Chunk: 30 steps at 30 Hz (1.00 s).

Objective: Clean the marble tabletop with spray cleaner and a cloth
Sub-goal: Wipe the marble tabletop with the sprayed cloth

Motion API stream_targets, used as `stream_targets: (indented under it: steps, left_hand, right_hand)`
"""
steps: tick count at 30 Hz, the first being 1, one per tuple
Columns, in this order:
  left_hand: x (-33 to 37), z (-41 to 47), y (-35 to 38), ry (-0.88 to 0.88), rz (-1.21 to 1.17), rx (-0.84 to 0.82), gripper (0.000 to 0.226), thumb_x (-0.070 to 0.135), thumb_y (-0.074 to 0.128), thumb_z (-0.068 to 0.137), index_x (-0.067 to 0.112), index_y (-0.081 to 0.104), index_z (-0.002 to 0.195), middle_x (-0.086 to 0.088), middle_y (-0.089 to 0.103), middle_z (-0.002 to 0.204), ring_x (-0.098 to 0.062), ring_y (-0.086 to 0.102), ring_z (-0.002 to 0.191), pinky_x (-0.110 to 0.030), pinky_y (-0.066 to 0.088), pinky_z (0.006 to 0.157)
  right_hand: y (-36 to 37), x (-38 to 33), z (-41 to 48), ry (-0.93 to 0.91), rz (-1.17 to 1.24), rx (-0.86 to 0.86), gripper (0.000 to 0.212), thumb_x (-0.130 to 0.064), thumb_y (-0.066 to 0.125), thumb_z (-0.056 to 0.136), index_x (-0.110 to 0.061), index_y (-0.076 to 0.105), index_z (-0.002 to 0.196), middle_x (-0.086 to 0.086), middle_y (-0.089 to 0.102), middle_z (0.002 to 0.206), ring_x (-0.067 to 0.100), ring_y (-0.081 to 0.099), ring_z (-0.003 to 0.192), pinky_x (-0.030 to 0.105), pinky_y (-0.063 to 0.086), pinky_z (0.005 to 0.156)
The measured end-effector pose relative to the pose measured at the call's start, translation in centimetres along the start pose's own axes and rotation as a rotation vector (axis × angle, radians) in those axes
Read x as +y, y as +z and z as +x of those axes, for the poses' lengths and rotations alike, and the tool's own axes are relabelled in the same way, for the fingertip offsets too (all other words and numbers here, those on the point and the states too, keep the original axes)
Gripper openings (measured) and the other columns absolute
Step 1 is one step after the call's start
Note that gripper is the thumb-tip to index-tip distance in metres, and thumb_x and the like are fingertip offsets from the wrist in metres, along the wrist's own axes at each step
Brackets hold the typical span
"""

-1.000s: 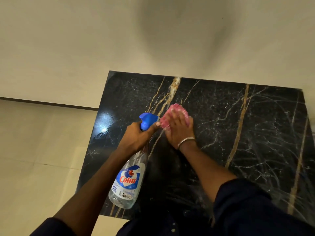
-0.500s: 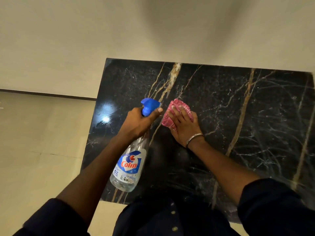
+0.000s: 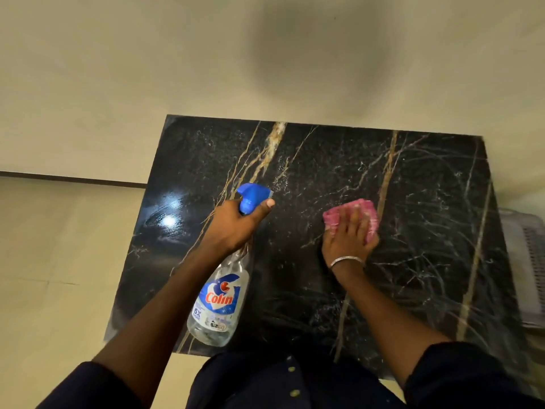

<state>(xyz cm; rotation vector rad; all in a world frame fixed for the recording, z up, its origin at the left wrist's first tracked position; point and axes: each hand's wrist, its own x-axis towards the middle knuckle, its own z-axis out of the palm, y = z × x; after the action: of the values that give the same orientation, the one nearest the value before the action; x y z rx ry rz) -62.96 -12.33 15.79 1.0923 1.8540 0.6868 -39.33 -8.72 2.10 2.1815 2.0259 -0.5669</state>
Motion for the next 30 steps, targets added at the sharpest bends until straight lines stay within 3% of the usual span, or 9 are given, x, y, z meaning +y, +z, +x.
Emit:
stream_targets:
  steps: [4, 7, 11, 14, 16, 19, 22, 25, 30]
  left_hand:
    - [0.4, -1.0, 1.3, -0.003, 0.031, -0.004, 0.041, 0.054, 0.058, 0.089, 0.013, 0.061, 0.083, -0.008, 0.064, 0.070, -0.015, 0.061, 0.061, -0.027, 0.049, 0.060]
    - [0.9, -1.7, 1.9, -0.001, 0.061, 0.005, 0.035, 0.049, 0.058, 0.091, 0.017, 0.056, 0.075, 0.000, 0.057, 0.061, -0.007, 0.055, 0.053, -0.018, 0.043, 0.053]
    - [0.8, -2.5, 2.2, 0.008, 0.021, -0.007, 0.035, 0.050, 0.058, 0.090, 0.015, 0.059, 0.084, -0.002, 0.061, 0.068, -0.012, 0.058, 0.059, -0.022, 0.046, 0.058]
    - [0.9, -3.0, 2.5, -0.001, 0.009, 0.002, 0.035, 0.050, 0.058, 0.090, 0.015, 0.059, 0.086, -0.002, 0.061, 0.068, -0.012, 0.059, 0.059, -0.021, 0.046, 0.057]
    - [1.2, -3.4, 2.8, 0.009, 0.007, 0.003, 0.034, 0.049, 0.057, 0.091, 0.015, 0.059, 0.086, -0.001, 0.061, 0.068, -0.011, 0.059, 0.059, -0.020, 0.045, 0.056]
    - [1.2, -4.1, 3.3, 0.017, 0.010, 0.001, 0.029, 0.046, 0.059, 0.091, 0.019, 0.057, 0.081, 0.002, 0.059, 0.065, -0.006, 0.058, 0.057, -0.015, 0.042, 0.053]
    - [0.8, -4.8, 4.1, -0.002, 0.005, 0.006, 0.033, 0.050, 0.061, 0.088, 0.016, 0.061, 0.089, -0.004, 0.065, 0.071, -0.014, 0.064, 0.066, -0.020, 0.047, 0.058]
    - [0.9, -5.5, 4.9, -0.005, 0.027, -0.019, 0.037, 0.051, 0.065, 0.085, 0.015, 0.061, 0.091, -0.002, 0.064, 0.068, -0.015, 0.064, 0.064, -0.025, 0.047, 0.061]
    - [2.9, -6.9, 6.3, 0.072, 0.047, -0.115, 0.027, 0.042, 0.071, 0.083, 0.020, 0.057, 0.075, 0.006, 0.059, 0.057, -0.006, 0.057, 0.052, -0.022, 0.045, 0.057]
  right_hand:
    - [2.4, -2.1, -4.0, -0.438, -0.152, -0.077, 0.066, -0.048, 0.019, 0.092, -0.023, 0.021, 0.154, 0.006, 0.020, 0.162, 0.030, 0.016, 0.148, 0.069, 0.025, 0.105]
    - [2.4, 0.7, -3.2, -0.729, -0.299, -0.081, 0.061, -0.047, 0.029, 0.095, -0.025, 0.029, 0.152, 0.003, 0.024, 0.161, 0.026, 0.018, 0.148, 0.064, 0.035, 0.102]
    - [-0.5, 5.3, 0.0, -0.447, -0.231, 0.019, 0.061, -0.044, 0.027, 0.092, -0.025, 0.034, 0.150, 0.001, 0.028, 0.159, 0.026, 0.030, 0.145, 0.055, 0.037, 0.098]
    - [-2.5, 7.2, 2.0, -0.296, -0.147, 0.073, 0.055, -0.039, 0.033, 0.099, -0.024, 0.031, 0.152, -0.001, 0.023, 0.162, 0.022, 0.018, 0.149, 0.055, 0.029, 0.106]
    - [-3.5, 7.0, 2.8, -0.252, 0.110, 0.026, 0.049, -0.043, 0.040, 0.099, -0.019, 0.050, 0.141, 0.007, 0.039, 0.154, 0.023, 0.032, 0.143, 0.053, 0.031, 0.111]
    - [-7.3, 4.7, 1.6, 0.124, 1.094, -0.175, 0.050, -0.054, 0.047, 0.089, -0.011, 0.067, 0.103, 0.015, 0.069, 0.102, 0.015, 0.068, 0.087, 0.050, 0.051, 0.095]
    - [-8.6, 5.7, -0.1, 0.334, 1.879, -0.526, 0.049, -0.035, 0.068, 0.081, -0.008, 0.063, 0.121, 0.016, 0.070, 0.112, 0.030, 0.067, 0.103, 0.048, 0.048, 0.099]
    - [-7.8, 7.5, -2.0, 0.228, 2.076, -0.784, 0.093, -0.033, 0.091, 0.046, -0.011, 0.061, 0.131, 0.019, 0.063, 0.130, 0.042, 0.058, 0.119, 0.064, 0.045, 0.097]
    - [-6.1, 8.4, -2.6, 0.284, 2.196, -0.756, 0.101, -0.034, 0.093, 0.038, -0.015, 0.062, 0.131, 0.018, 0.058, 0.137, 0.043, 0.059, 0.117, 0.067, 0.045, 0.091]
